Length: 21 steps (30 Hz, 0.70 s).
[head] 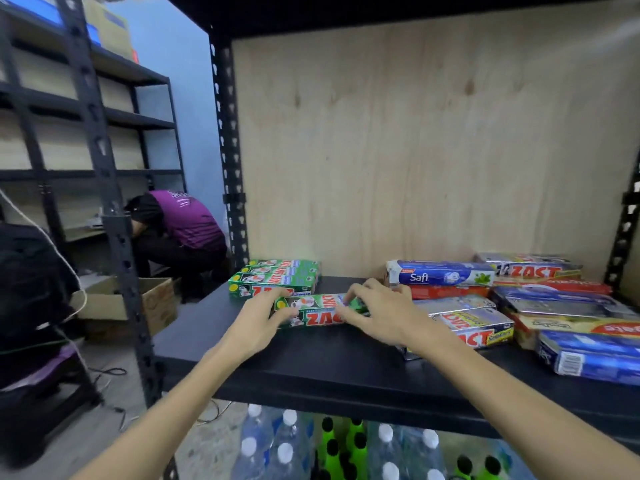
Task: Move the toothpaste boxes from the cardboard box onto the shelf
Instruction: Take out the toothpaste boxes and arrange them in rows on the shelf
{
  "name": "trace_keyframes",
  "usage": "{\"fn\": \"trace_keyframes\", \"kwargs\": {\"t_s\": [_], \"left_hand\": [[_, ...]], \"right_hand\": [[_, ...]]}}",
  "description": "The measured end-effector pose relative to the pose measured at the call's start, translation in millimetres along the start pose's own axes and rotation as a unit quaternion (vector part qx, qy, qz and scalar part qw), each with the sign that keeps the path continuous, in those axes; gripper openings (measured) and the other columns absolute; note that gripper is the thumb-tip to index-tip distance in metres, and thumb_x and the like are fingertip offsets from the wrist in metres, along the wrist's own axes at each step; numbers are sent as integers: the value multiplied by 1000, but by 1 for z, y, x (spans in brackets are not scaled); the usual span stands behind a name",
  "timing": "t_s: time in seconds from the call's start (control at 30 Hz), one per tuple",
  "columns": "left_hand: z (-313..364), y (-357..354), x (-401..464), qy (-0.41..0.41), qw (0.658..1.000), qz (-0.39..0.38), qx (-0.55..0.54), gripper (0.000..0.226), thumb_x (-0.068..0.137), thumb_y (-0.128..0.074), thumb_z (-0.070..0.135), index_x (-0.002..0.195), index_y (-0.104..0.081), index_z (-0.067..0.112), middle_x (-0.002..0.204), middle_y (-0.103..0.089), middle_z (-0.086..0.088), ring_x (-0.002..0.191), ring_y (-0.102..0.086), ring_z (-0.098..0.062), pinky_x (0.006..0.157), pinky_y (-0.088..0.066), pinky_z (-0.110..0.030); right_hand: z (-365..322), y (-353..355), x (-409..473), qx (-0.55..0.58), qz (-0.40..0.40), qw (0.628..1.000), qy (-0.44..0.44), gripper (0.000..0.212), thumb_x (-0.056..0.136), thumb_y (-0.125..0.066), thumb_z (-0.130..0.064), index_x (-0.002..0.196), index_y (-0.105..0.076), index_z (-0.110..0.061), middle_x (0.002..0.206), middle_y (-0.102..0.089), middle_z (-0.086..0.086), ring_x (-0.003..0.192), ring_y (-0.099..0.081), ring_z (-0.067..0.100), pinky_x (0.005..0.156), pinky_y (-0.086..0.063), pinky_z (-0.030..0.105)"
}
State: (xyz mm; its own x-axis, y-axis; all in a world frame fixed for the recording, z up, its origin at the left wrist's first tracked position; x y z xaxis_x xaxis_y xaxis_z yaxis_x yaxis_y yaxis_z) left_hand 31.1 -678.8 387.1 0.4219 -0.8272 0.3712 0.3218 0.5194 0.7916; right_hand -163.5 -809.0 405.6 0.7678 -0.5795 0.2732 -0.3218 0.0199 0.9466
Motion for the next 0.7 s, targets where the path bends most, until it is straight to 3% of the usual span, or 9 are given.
{"fn": "trace_keyframes", "kwargs": {"t_s": [0.1, 0.2, 0.3, 0.43, 0.5, 0.6, 0.7], "left_hand": [[-21, 19, -10, 2, 1000, 3, 9, 43, 101, -58, 36, 139, -56, 18, 138, -61, 0, 120, -58, -15, 93, -45, -25], [-40, 36, -14, 14, 1000, -14, 14, 42, 102, -56, 34, 141, -55, 21, 140, -59, 2, 121, -59, -14, 94, -47, -25], [-60, 49, -14, 39, 998, -36, -15, 44, 102, -56, 34, 145, -52, 26, 142, -56, 4, 118, -61, -12, 99, -52, -33], [-84, 51, -9, 77, 997, 21, -21, 44, 103, -55, 31, 146, -50, 24, 134, -55, -2, 112, -61, -14, 98, -50, -32], [-88, 49, -5, 93, 995, 39, -28, 50, 101, -59, 24, 148, -45, 19, 136, -54, -3, 122, -57, -19, 103, -47, -34], [-90, 43, 4, 110, 993, 0, -43, 59, 96, -61, 8, 149, -37, 14, 137, -54, 1, 117, -54, -12, 96, -44, -26], [-94, 44, 14, 130, 990, 6, -60, 75, 93, -70, 24, 152, -27, 5, 147, -47, -6, 126, -49, -17, 98, -37, -25]], "right_hand": [[-18, -12, 8, -6, -8, 1000, -7, 58, 93, -51, -68, 132, -49, -25, 136, -45, 7, 126, -48, 36, 113, -29, 51], [-25, -26, 20, 18, -15, 1000, -13, 59, 90, -63, -57, 138, -48, -27, 132, -51, 6, 126, -47, 38, 106, -40, 49], [-37, -34, 33, 32, -8, 999, 1, 58, 87, -68, -53, 139, -54, -31, 132, -62, 6, 125, -53, 36, 101, -46, 47], [-55, -35, 45, 43, 10, 999, 7, 57, 85, -67, -62, 131, -59, -28, 130, -64, 6, 117, -58, 35, 95, -49, 44], [-61, -38, 49, 43, 15, 999, 0, 57, 89, -65, -60, 131, -54, -24, 128, -62, 7, 115, -58, 35, 95, -46, 43], [-68, -43, 51, 61, 34, 997, -7, 61, 94, -63, -53, 136, -41, -15, 127, -61, 9, 114, -58, 33, 93, -44, 41], [-71, -46, 54, 122, 58, 991, -19, 74, 93, -66, -49, 145, -28, -14, 128, -62, 7, 116, -58, 33, 92, -45, 41]]}}
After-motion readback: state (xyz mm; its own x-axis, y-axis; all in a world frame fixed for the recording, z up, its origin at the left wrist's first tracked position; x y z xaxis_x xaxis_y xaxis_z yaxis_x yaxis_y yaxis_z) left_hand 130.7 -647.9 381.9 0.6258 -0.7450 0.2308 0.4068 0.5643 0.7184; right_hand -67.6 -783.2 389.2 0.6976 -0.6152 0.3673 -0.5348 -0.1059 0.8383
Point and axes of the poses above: each hand's wrist, its own x-axis towards the middle knuckle, its own y-axis out of the back of the hand, z = x × y, the point moved 4 cm from there along x, towards the middle knuckle
